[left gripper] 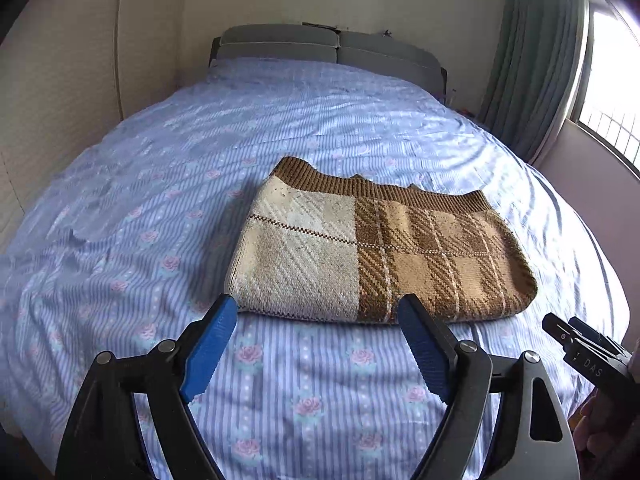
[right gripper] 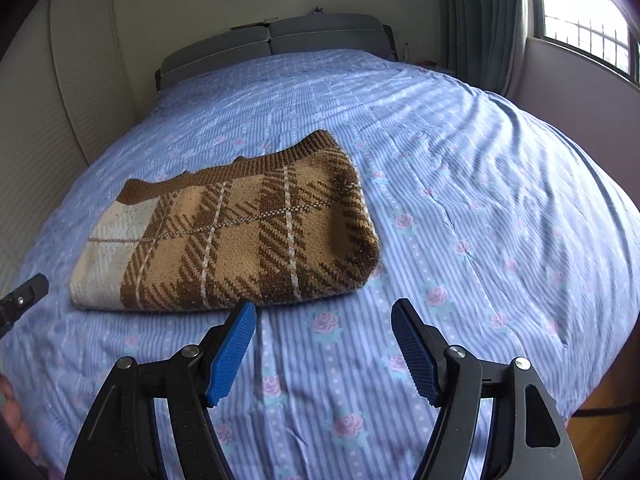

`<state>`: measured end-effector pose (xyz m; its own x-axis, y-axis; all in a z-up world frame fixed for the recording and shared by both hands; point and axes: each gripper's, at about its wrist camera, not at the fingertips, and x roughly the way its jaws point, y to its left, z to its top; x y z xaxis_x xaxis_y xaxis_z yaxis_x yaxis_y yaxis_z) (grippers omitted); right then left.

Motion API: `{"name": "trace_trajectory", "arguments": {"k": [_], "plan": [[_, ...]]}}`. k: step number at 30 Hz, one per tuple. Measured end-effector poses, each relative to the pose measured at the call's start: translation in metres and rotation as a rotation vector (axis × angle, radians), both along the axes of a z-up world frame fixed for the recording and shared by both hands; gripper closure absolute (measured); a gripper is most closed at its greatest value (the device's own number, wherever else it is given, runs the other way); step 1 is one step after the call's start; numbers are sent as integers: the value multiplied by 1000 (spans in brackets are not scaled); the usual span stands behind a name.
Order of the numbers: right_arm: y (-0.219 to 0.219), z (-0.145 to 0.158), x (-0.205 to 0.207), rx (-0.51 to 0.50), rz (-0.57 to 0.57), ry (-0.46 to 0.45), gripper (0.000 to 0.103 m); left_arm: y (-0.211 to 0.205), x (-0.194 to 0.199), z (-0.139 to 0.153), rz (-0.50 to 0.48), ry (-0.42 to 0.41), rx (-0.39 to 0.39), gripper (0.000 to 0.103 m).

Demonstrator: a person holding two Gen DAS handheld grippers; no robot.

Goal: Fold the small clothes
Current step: 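Lower the hem onto the sweater and open both grippers, then grasp the folded sweater's edge with the right gripper and lift it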

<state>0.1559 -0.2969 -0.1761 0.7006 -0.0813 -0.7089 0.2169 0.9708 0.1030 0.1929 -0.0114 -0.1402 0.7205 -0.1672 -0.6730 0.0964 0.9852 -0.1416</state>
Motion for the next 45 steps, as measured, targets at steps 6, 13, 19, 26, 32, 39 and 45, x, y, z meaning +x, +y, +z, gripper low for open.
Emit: {"name": "trace_trajectory", "arguments": {"k": [6, 13, 19, 26, 32, 39, 45], "plan": [[-5, 11, -17, 64, -28, -23, 32, -1, -20, 12, 17, -27, 1, 19], [-20, 6, -18, 206, -99, -75, 32, -5, -21, 12, 45, -43, 9, 19], [-41, -24, -12, 438, -208, -110, 32, -9, -7, 4, 57, -37, 13, 19], [-44, -61, 16, 582, -249, -87, 32, -19, 27, -8, 55, -15, 16, 19], [-51, -87, 43, 682, -276, -81, 32, -25, 50, -12, 47, -20, 16, 19], [-54, -97, 62, 735, -305, -120, 32, -19, 62, -16, 68, -9, 0, 19], [-60, -96, 79, 792, -321, -148, 39, -11, 62, -17, 86, -3, -8, 19]]}}
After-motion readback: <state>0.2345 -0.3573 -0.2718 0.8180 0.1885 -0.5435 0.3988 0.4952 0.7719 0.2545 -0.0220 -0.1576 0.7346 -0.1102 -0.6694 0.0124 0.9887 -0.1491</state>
